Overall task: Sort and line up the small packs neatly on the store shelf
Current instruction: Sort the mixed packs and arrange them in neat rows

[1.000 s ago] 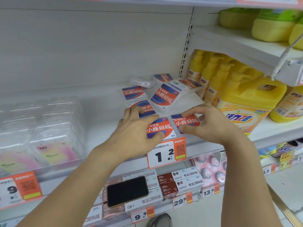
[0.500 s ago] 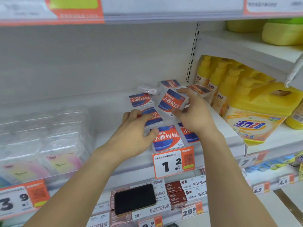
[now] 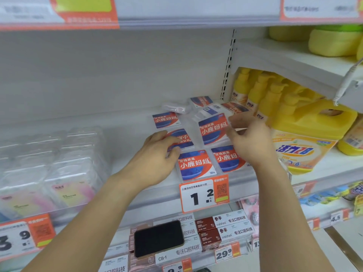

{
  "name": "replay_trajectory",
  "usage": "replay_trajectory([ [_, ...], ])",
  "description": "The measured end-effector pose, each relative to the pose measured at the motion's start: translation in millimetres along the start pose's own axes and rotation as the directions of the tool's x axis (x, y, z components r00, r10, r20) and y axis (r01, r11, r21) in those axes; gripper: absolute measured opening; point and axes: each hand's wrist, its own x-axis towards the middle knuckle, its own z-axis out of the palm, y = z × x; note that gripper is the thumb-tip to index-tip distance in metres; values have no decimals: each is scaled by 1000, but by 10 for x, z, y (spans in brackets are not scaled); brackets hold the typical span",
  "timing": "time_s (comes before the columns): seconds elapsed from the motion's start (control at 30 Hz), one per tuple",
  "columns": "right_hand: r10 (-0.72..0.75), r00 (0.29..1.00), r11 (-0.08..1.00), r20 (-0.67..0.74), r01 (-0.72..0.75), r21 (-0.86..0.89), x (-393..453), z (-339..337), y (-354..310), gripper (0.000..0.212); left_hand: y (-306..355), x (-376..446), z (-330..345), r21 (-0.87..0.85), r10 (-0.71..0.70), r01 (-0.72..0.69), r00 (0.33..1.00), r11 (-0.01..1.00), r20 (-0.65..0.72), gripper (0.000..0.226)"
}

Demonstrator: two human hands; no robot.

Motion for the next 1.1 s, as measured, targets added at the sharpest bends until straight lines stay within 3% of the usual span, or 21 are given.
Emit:
replay_trajectory([
  [0.2, 76, 992, 993, 99, -66, -102, 27, 43, 4, 39, -33, 174, -69, 196, -27, 24, 1000, 980, 11, 48],
  [0.3, 93, 985, 994, 144, -83, -73, 2, 59, -23, 56, -33, 250, -130, 47, -35, 28, 988, 998, 153, 49],
  [0.37, 65, 984, 996, 167, -53, -77, -5, 61, -36, 57, -62, 268, -145, 11, -52, 51, 983, 999, 175, 46],
  [0.57, 72, 981, 997, 180, -65, -46, -14, 48, -23, 56, -61, 281, -91, 11, -147, 148, 989, 989, -15, 45],
  [0.7, 65, 996, 985, 55, -73, 154, -15, -8, -34, 48, -50, 278, -61, 33, -136, 136, 991, 990, -16, 46],
  [0.8, 70, 996, 985, -58, -60, 160, 10, -48, -3, 39, -57, 291, -86, 56, -146, 146, 989, 988, -12, 48],
  [0.93, 107, 993, 992, 41, -109, 60, 15, -48, 36, 38, -21, 276, -46, 33, -139, 140, 989, 990, -45, 37],
  [1.1, 99, 985, 995, 141, -97, -23, -5, -3, 12, 47, -28, 347, -54, 66, -130, 153, 954, 986, -269, 37],
])
